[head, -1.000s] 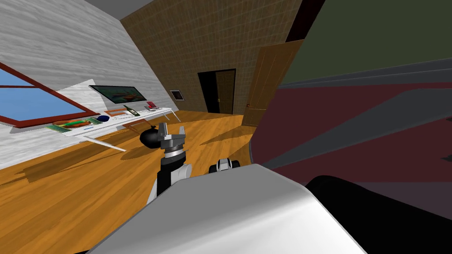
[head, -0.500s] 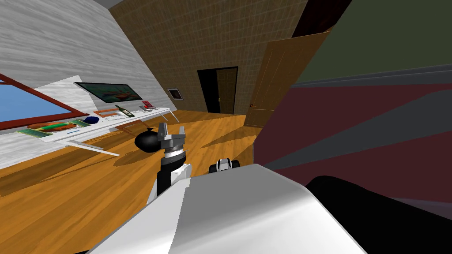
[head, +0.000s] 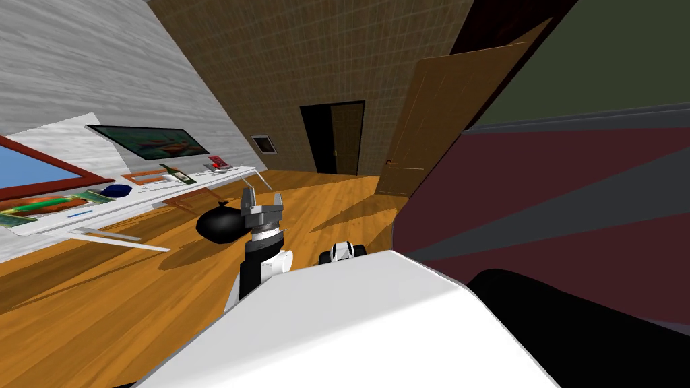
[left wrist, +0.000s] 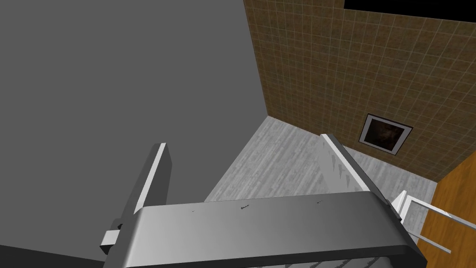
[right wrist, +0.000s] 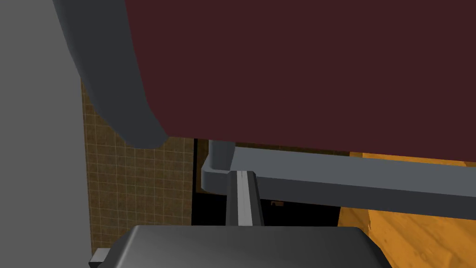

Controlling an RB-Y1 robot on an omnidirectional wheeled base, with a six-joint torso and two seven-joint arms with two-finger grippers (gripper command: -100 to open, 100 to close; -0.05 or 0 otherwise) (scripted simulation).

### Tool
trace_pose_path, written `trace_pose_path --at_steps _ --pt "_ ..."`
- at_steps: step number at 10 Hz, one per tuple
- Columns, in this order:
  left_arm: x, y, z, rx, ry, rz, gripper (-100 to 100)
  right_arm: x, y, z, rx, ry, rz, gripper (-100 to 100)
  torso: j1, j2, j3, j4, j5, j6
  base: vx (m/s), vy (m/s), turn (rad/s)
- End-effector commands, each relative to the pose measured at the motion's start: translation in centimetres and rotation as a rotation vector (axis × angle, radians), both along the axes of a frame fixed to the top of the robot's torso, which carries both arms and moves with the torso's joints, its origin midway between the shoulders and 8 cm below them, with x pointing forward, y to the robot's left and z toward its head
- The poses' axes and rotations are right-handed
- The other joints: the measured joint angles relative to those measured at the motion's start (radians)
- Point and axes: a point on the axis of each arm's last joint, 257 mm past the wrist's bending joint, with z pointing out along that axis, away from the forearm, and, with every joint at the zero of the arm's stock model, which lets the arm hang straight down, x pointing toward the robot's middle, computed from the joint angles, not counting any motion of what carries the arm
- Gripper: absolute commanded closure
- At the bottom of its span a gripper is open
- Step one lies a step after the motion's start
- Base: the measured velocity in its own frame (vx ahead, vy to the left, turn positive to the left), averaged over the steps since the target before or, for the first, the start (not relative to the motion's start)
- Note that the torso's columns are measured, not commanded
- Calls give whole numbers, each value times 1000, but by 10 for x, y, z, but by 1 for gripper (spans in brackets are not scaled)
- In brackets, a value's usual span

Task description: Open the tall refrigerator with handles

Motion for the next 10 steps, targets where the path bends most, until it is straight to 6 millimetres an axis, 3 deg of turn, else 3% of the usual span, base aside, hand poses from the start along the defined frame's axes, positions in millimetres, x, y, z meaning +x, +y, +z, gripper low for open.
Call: trace_pose_path --at_steps 1,2,6,10 --pt "0 0 0 0 0 0 0 -4 -2 0 0 -2 -14 100 -3 2 1 0 -1 -1 81 75 -4" --pt "0 0 0 0 0 0 0 5 -2 -2 17 -6 21 -100 -7 8 5 2 -2 0 23 22 0" --pt "0 0 0 0 0 0 0 26 -7 -4 102 -34 113 -100 -5 2 1 0 -2 0 2 5 3" --pt "0 0 0 0 0 0 0 22 -15 2 202 -85 131 -100 0 -3 -3 0 1 -3 17 19 3"
